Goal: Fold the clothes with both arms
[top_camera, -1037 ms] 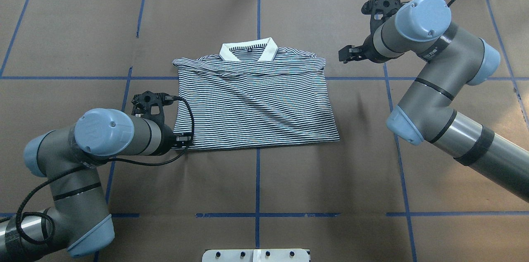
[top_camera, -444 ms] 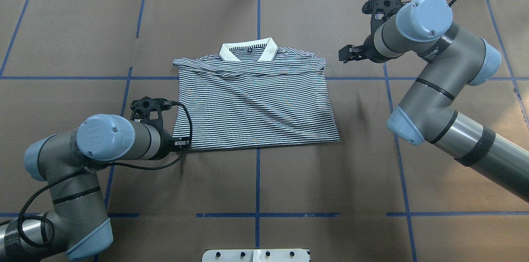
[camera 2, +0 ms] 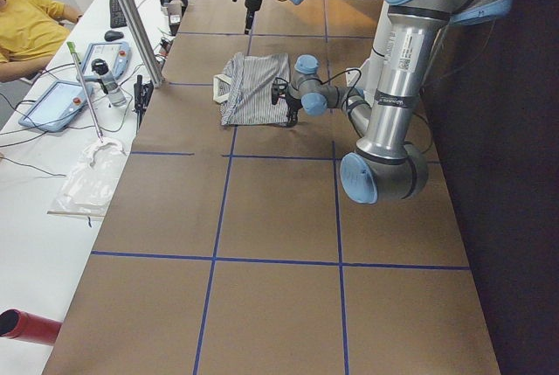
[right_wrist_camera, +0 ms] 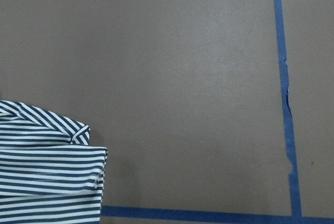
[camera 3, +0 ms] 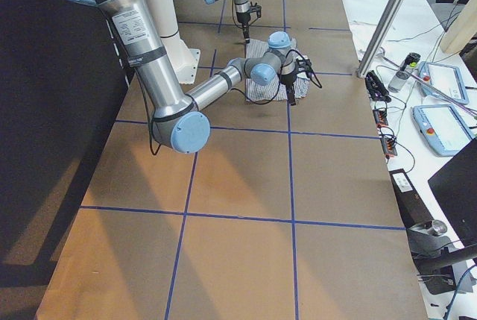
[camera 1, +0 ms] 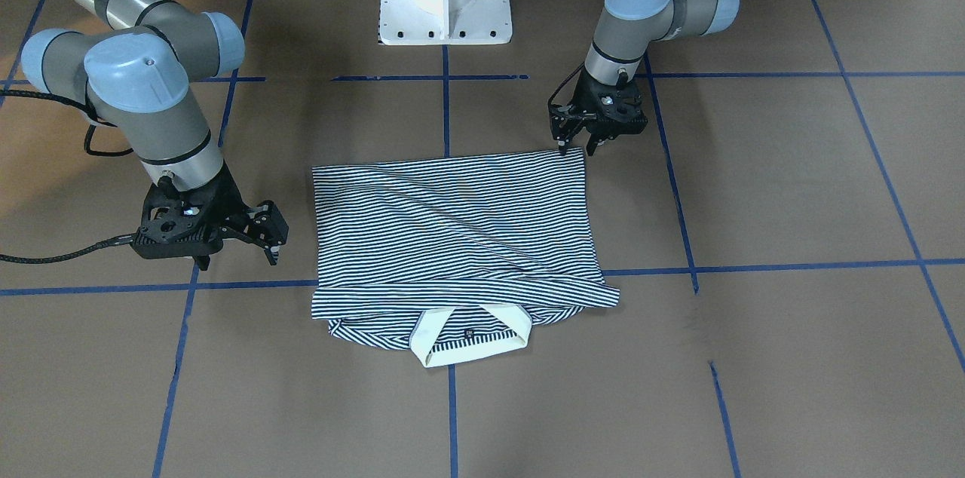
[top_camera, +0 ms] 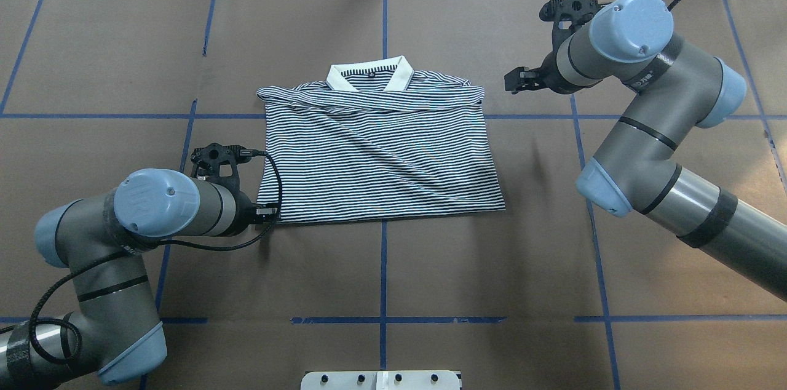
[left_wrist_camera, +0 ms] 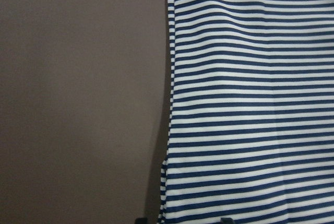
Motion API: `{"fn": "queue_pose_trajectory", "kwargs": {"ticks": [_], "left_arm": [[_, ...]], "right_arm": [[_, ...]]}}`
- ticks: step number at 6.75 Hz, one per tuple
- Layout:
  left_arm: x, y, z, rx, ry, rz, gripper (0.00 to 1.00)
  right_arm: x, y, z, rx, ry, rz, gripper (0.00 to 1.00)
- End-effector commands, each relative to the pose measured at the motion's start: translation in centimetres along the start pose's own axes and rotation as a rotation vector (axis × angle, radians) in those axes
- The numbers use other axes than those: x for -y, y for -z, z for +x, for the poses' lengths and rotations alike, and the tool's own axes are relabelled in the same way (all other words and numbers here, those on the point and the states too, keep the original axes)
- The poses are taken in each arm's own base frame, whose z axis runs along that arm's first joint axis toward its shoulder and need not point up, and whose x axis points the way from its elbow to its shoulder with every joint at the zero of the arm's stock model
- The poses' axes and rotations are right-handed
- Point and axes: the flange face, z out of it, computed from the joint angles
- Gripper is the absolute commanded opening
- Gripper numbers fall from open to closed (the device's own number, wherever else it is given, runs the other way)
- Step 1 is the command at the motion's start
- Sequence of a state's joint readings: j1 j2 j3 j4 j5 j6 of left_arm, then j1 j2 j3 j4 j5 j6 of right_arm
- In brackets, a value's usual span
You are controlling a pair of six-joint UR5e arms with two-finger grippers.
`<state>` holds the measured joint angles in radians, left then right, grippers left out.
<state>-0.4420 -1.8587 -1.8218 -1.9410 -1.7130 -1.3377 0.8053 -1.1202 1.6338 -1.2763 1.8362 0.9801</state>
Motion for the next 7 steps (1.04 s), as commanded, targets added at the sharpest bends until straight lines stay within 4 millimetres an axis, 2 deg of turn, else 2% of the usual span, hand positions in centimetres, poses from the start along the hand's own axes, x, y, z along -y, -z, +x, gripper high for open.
{"fn": "queue_pose_trajectory", "kwargs": {"ticks": [1, 2, 3, 4, 5, 7], "left_arm": [[-0.4, -0.2, 0.0, 0.003, -0.004, -0.006, 0.56], [-0.6, -0.2, 0.2, -0.001, -0.005, -0.007, 0.54], [-0.8, -0.2, 0.2, -0.002, -0.006, -0.010, 0.39], [-0.7, -0.1, 0.3, -0.003, -0.005, -0.008, 0.15], [-0.7, -0.2, 0.3, -0.003, -0.008, -0.008, 0.00], [0.9, 0.4, -0.5, 0.005, -0.037, 0.016, 0.00]], "right_arm": [[0.0, -0.2, 0.1, -0.003, 0.002, -0.002, 1.00], [-0.1, -0.2, 0.1, -0.004, 0.000, -0.002, 1.00], [-0.3, -0.4, 0.6, -0.010, 0.001, -0.006, 1.00], [-0.4, -0.5, 0.6, -0.011, 0.002, -0.007, 1.00], [-0.5, -0.6, 0.9, -0.015, 0.002, -0.009, 1.00], [-0.6, -0.6, 0.8, -0.013, 0.002, -0.010, 1.00]]}}
